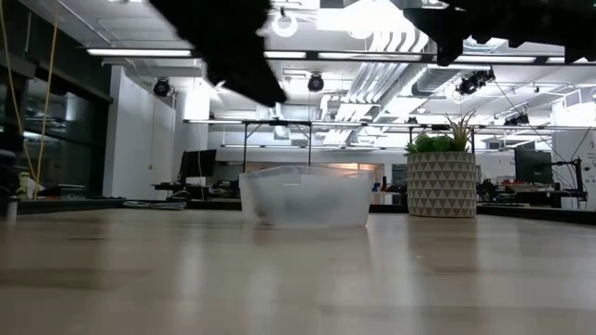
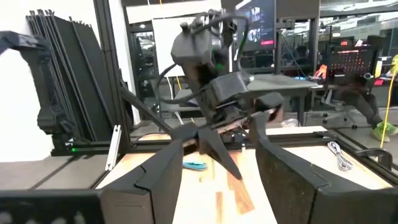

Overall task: Pick and place USB-C Cables
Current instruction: Put the blue charger cable into the transparent bin

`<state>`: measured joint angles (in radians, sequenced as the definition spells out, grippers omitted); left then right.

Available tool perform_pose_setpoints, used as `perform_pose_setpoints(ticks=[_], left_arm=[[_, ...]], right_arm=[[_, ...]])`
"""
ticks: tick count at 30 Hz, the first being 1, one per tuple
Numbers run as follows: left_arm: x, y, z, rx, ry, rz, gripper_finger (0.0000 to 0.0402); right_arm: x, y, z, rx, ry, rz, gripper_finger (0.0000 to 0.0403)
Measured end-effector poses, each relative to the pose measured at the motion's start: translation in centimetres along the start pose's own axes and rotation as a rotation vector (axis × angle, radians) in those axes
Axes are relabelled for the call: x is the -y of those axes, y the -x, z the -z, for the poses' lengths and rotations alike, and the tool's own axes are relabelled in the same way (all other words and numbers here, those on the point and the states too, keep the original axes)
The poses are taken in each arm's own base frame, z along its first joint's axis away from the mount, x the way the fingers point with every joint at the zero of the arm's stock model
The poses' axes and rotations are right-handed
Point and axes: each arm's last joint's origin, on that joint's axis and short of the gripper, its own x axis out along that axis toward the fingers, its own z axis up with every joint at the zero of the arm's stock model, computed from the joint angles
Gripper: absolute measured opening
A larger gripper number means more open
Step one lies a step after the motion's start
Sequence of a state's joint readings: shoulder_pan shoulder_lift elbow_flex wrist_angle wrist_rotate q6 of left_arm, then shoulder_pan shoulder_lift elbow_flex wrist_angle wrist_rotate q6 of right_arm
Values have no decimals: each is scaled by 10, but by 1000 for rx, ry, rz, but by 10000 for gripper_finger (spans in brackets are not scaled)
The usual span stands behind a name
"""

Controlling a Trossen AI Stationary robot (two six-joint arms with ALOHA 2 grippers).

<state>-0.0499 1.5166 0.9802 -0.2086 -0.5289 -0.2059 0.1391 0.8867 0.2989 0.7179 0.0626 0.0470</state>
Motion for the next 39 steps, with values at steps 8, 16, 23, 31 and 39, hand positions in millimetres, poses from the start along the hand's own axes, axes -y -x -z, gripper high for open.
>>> perform_pose_setpoints(ticks=[8, 16, 23, 31, 39], left_arm=[[-24, 52, 63, 364, 208, 168, 227], [-42, 97, 76, 653, 220, 392, 227], [-44, 105, 83, 673, 191, 404, 227], [-44, 105, 84, 672, 173, 394, 227], [-44, 104, 84, 671, 173, 393, 227]], right_arm=[[3, -1, 2, -10, 2, 86, 195], [3, -1, 2, -11, 2, 90, 195], [3, -1, 2, -11, -2, 90, 195], [3, -1, 2, -10, -4, 90, 195], [3, -1, 2, -10, -4, 90, 195]])
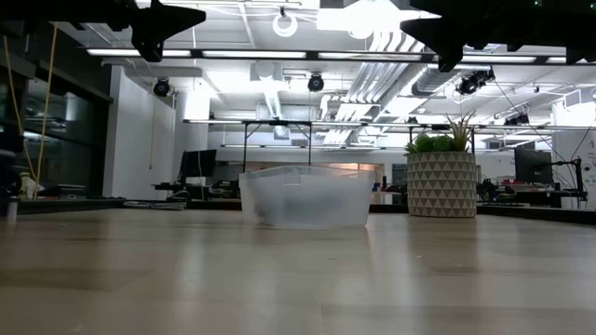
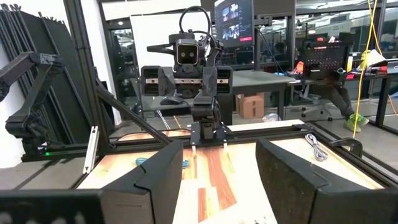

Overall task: Pick and place USB-C Cables
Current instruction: Put the blue charger cable into the transparent bin

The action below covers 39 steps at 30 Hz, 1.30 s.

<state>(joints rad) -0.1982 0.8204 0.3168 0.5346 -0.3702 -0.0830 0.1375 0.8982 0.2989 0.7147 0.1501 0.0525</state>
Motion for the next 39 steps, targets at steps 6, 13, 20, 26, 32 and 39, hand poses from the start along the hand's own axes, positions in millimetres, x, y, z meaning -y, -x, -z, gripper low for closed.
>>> perform_pose_setpoints(ticks=[6, 13, 20, 26, 32, 39], left_arm=[[0, 0, 1, -11, -4, -1, 227], [0, 0, 2, -17, -4, -2, 227], [-1, 0, 10, -103, 102, -7, 227], [-5, 0, 22, -313, 376, -107, 227], [6, 7, 11, -779, 510, -310, 227], [41, 21, 15, -1190, 469, -623, 227]], right_arm=[[0, 0, 0, 0, 0, 0, 195], [0, 0, 0, 0, 0, 0, 195], [0, 0, 0, 0, 0, 0, 195], [0, 0, -1, 8, -1, 0, 195], [0, 0, -1, 10, -2, 0, 195], [0, 0, -1, 9, -1, 0, 195]])
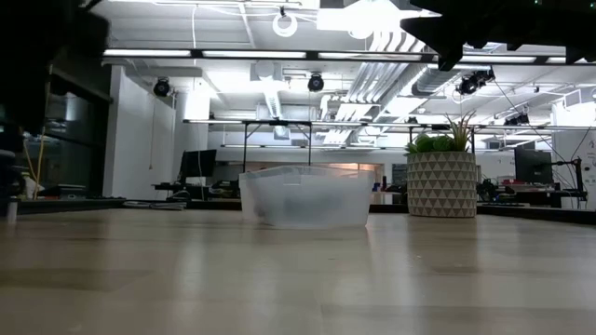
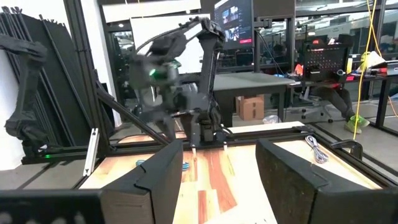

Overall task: Pick and place USB-C Cables
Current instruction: Put the blue charger cable into the transparent bin

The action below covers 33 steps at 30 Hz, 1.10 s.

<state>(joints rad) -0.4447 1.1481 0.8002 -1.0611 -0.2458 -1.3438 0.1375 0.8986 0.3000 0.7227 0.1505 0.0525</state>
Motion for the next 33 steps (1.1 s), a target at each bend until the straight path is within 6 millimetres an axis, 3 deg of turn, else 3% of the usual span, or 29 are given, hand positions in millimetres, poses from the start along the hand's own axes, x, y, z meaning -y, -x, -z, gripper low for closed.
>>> perform_pose_setpoints(ticks=[8, 15, 24, 33], left_arm=[[19, -28, 43, -131, 34, -234, 227], [28, -41, 65, -166, 65, -278, 227], [41, -52, 77, -171, 69, -209, 227], [37, -72, 83, -198, 76, -246, 227]], right_arm=[[0, 0, 0, 0, 0, 0, 195], [0, 0, 0, 0, 0, 0, 195], [0, 0, 0, -1, -21, 0, 195], [0, 0, 2, -17, -40, 1, 195]])
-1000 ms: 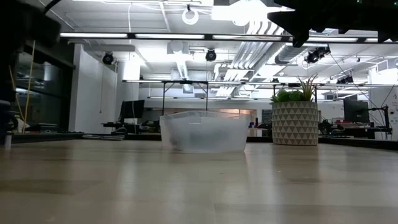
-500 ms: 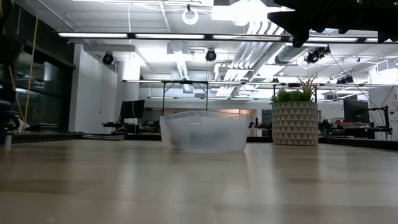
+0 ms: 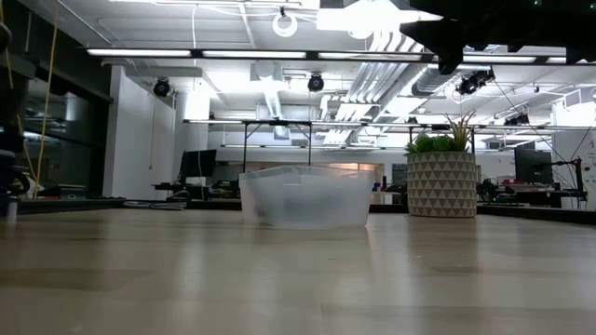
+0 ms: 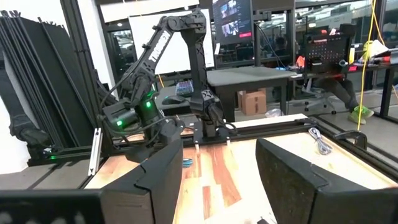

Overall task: Pick and place USB-C Cables
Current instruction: Put the blue charger cable into the transparent bin

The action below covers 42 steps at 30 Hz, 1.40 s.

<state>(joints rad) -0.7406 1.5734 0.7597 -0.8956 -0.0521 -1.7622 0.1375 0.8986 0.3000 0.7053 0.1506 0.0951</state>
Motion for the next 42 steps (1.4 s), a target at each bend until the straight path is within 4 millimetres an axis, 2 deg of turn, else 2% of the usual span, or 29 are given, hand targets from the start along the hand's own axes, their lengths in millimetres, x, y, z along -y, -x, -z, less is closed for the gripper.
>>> perform_pose_setpoints(ticks=[14, 17, 21, 29, 31, 37, 42], left_arm=[[1, -2, 0, 10, -37, 14, 227], [1, -2, 0, 11, -37, 19, 216], [2, -2, 0, 10, -43, 29, 169], [5, -1, -4, 25, -91, 43, 22], [6, 0, -9, 52, -122, 31, 10], [19, 18, -24, 64, -222, 58, 20], [29, 61, -40, 214, -305, 66, 7]], right_arm=[[0, 0, 0, -2, -2, 0, 195], [0, 0, 0, -2, -2, 0, 195], [0, 0, 0, -2, -2, 0, 195], [0, 0, 0, -2, -2, 0, 195], [0, 0, 0, -2, -2, 0, 195], [0, 0, 0, -2, -2, 0, 195], [0, 0, 0, -5, -1, 1, 195]])
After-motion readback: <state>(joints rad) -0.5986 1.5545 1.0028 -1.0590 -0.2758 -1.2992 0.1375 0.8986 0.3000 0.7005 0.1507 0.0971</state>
